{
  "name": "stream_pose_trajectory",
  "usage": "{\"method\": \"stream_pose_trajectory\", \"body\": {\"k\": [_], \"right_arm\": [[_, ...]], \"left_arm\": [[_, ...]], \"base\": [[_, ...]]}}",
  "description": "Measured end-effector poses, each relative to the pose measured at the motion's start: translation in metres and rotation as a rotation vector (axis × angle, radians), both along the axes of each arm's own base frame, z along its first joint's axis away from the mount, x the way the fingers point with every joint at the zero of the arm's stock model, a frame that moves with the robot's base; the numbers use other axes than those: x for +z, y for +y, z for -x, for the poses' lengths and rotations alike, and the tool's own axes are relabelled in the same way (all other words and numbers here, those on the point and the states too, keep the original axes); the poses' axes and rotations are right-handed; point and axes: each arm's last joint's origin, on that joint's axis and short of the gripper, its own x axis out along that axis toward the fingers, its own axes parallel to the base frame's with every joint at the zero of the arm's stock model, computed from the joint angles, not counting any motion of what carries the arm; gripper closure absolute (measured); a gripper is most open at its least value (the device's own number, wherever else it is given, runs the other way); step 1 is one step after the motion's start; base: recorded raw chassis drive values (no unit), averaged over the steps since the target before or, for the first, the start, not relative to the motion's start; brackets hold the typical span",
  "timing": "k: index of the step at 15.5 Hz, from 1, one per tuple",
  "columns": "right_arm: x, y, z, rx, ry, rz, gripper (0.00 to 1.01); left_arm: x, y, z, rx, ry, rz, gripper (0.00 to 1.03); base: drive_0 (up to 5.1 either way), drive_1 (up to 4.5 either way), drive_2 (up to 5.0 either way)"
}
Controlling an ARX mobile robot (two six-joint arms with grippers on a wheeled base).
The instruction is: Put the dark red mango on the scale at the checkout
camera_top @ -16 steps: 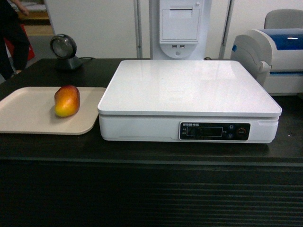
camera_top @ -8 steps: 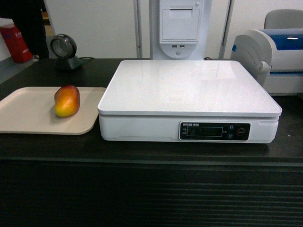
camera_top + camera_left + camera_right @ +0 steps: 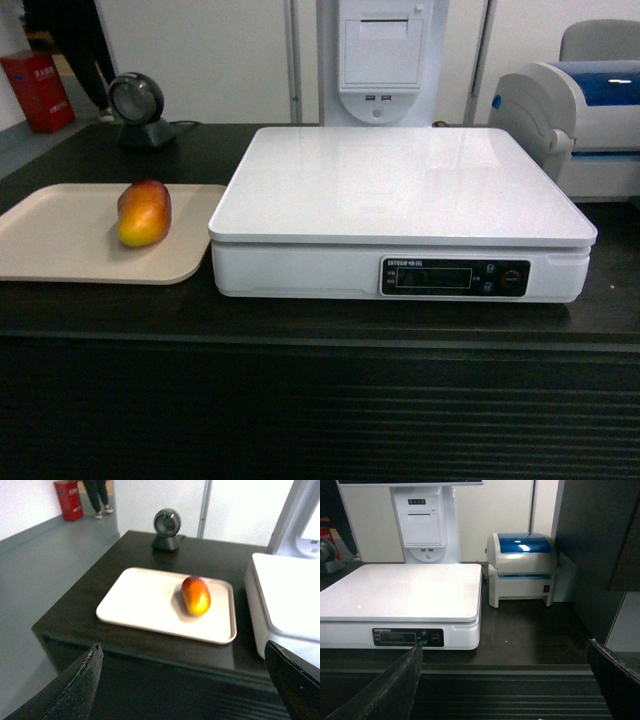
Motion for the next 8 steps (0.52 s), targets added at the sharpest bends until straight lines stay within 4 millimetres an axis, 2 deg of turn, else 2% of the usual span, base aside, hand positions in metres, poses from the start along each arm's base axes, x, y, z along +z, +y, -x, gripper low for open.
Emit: {"method": "stream_pose_trajectory", "body": {"k": [2,4,5,6,8], "right_arm": [[0.0,0.0,0.0,0.0,0.0,0.0,0.03],[0.0,0.0,0.0,0.0,0.0,0.0,0.03],[0.0,0.0,0.0,0.0,0.0,0.0,0.03],[0.0,0.0,0.0,0.0,0.0,0.0,0.03],[0.0,0.0,0.0,-0.001,0.0,0.0,0.03]], "left_arm": [[0.011,0.006,-0.037,-0.065,-0.022,-0.028,0.05],[0.018,0.011,-0.092,-0.163,-0.005,-0.069,0.05],[0.02,0.011,-0.127,-0.229,0.043,-0.086,0.05],[0.016,0.01,-0.159,-0.263,0.098,-0.106,0.05],[-0.007,0.009,-0.226,-0.303,0.237,-0.103,0.05]], "base": [[0.0,0.0,0.0],[0.0,0.0,0.0],[0.0,0.0,0.0],[0.0,0.0,0.0],[0.0,0.0,0.0]]}}
